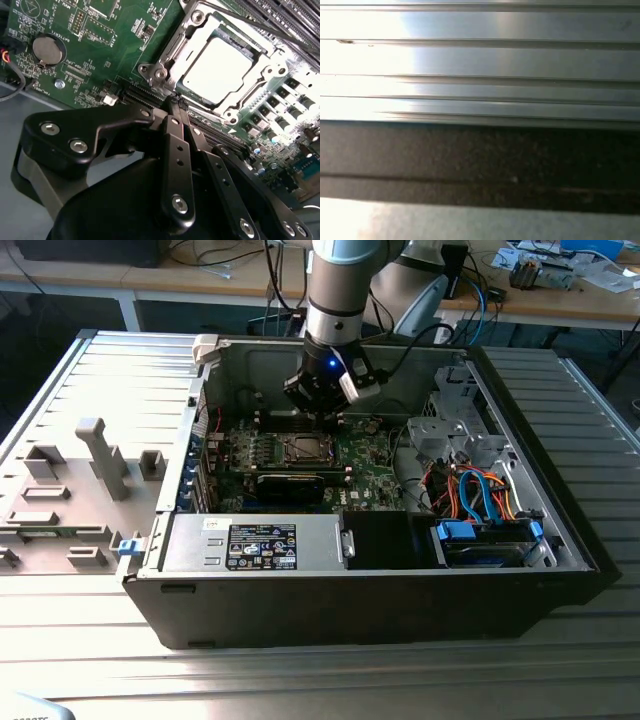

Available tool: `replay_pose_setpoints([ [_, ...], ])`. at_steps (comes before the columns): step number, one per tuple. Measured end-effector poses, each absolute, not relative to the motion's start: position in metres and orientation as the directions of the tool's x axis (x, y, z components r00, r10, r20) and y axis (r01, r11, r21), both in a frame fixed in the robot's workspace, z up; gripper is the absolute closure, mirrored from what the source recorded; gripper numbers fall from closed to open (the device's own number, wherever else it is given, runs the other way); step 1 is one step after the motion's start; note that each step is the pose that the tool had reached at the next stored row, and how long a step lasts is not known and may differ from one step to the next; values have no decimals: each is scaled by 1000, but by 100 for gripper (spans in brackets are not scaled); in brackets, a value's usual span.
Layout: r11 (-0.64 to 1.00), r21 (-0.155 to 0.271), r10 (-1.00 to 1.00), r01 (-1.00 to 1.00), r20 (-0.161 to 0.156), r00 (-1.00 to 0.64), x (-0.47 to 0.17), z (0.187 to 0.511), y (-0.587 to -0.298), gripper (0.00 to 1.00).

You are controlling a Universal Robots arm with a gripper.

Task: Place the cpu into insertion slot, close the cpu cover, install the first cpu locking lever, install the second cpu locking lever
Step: 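Install the first cpu locking lever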

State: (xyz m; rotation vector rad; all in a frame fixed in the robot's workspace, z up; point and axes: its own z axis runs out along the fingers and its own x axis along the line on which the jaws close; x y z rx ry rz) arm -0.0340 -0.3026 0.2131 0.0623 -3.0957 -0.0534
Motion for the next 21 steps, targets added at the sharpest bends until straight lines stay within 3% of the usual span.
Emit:
replay_pose_setpoints([
  [13,999,35,-41,-39,44,-998,-34,214,-314,89],
  [21,999,11,-40,-39,45,-998,-34,219,-323,89],
])
